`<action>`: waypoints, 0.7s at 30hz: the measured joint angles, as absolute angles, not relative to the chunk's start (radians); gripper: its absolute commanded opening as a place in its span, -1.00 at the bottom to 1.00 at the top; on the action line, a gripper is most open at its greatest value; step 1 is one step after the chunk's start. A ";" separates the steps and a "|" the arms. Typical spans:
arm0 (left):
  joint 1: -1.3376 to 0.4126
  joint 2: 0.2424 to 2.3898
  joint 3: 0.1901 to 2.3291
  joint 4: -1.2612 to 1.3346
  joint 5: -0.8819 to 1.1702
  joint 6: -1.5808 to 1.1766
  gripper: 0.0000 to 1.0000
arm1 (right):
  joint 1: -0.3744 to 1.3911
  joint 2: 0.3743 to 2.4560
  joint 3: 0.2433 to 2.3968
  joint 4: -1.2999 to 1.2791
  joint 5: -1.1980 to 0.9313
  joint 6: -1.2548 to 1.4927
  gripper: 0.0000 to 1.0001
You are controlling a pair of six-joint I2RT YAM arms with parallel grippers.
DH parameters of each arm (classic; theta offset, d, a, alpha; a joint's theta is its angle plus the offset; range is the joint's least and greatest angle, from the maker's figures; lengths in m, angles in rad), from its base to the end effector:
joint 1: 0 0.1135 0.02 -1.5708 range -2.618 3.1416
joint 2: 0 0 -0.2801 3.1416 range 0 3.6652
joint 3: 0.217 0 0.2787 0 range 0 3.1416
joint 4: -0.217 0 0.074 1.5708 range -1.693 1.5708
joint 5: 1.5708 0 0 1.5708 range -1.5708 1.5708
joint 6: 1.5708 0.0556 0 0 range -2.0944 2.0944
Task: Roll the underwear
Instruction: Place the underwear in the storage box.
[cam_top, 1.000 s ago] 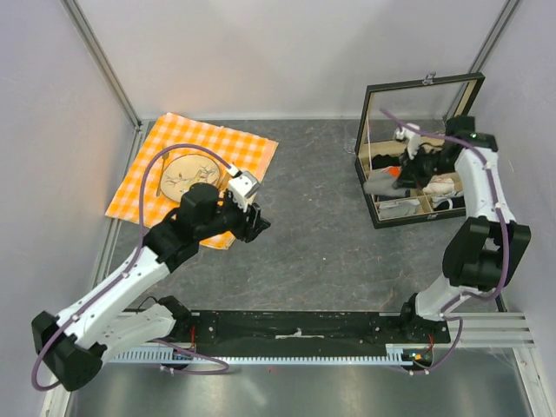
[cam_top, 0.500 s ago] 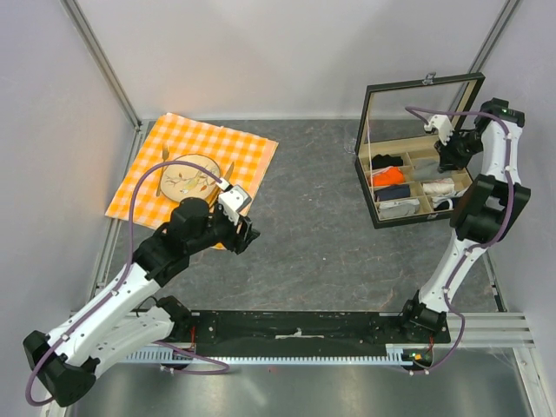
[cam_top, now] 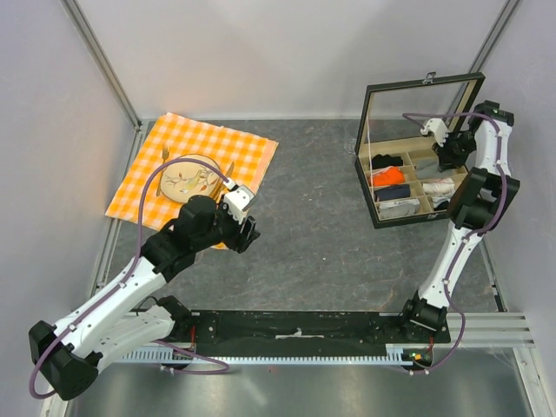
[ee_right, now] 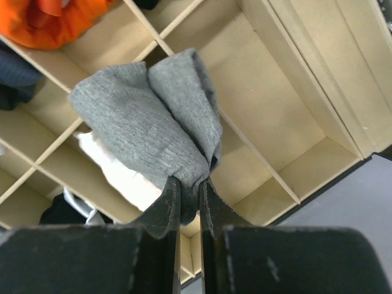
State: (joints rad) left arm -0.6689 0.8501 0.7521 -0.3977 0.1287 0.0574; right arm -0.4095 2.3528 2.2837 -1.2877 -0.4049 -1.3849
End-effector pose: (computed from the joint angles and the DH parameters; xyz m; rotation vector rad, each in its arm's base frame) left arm 0.1725 -0.1454 0.2956 0.8214 1.9344 -0.5058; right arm 0.4854 -0.1868 0.2311 -1.3137 2.3500 0.1187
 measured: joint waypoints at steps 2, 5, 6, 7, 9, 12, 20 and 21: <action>-0.669 0.856 0.752 -0.398 0.128 0.062 0.29 | -0.410 2.374 2.286 -1.270 -0.398 -1.383 -1.00; -0.669 0.859 0.750 -0.398 0.128 0.068 0.29 | -0.409 2.399 2.291 -1.229 -0.385 -1.367 -1.00; -0.669 0.859 0.750 -0.398 0.128 0.069 0.29 | -0.408 2.407 2.292 -1.213 -0.376 -1.362 -1.00; -0.669 0.860 0.749 -0.398 0.127 0.070 0.29 | -0.405 2.418 2.292 -1.197 -0.363 -1.357 -1.00; -0.669 0.860 0.747 -0.398 0.123 0.070 0.29 | -0.403 2.443 2.292 -1.164 -0.334 -1.343 -1.00; -0.669 0.864 0.746 -0.398 0.121 0.071 0.29 | -0.401 2.468 2.283 -1.119 -0.307 -1.322 -0.88; -0.669 0.871 0.746 -0.398 0.111 0.073 0.29 | -0.390 2.467 2.274 -1.093 -0.262 -1.256 -0.13; -0.669 0.871 0.746 -0.398 0.111 0.073 0.29 | -0.390 2.465 2.273 -1.087 -0.258 -1.245 0.01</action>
State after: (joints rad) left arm -0.6689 0.8715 0.7456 -0.3985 0.1108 0.0727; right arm -0.3897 2.4649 2.2734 -1.0870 -0.2584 -1.2446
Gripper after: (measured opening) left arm 0.645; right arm 0.384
